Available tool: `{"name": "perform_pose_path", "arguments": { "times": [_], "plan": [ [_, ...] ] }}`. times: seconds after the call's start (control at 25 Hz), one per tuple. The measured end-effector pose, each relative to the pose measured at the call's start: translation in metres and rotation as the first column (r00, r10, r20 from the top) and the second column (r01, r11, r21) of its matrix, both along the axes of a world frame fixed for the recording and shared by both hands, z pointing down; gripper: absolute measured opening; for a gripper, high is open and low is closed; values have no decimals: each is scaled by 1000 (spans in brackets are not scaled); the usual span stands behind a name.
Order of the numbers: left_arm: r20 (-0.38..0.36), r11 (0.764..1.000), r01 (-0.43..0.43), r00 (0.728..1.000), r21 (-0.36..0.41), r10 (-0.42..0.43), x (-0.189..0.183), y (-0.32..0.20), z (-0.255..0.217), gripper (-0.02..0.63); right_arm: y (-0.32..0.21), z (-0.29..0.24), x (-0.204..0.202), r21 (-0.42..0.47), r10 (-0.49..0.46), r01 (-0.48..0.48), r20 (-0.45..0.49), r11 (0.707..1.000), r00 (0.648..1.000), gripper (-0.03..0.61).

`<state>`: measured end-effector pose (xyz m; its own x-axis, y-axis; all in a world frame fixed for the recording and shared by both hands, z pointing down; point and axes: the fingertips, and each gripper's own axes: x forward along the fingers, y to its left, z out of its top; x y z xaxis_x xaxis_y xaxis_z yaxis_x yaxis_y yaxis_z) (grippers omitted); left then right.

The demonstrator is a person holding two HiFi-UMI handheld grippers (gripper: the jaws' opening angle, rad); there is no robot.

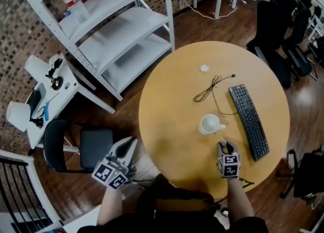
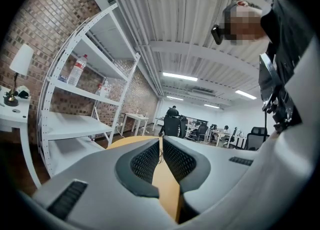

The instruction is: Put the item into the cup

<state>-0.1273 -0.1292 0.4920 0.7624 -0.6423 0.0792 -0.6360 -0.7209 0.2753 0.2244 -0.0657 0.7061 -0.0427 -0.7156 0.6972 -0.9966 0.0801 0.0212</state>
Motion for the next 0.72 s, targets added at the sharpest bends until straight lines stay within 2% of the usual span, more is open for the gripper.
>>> {"name": "perform_pose_path", "arguments": {
  "times": [0.2,0.36,0.48,0.56,0.72],
  "plan": [
    [-26,998,-49,998,37,50,5,-9,-3,15,-22,-51,5,97,5,0,-51,995,999,121],
    [-48,996,-70,996,51,72,8,-16,-5,15,-46,-115,-1,229,5,0,-21,973,1000,121],
    [-56,993,-61,996,100,67,6,-16,-19,15,-69,-141,-14,284,-41,49,-34,958,999,121],
    [-32,991,-72,997,113,76,2,-9,-18,15,-80,-144,-24,292,-73,83,-46,953,996,121],
    [70,990,-70,996,122,62,-18,1,-3,15,-99,-134,-39,286,-98,101,-26,953,995,123]
  ]
}}
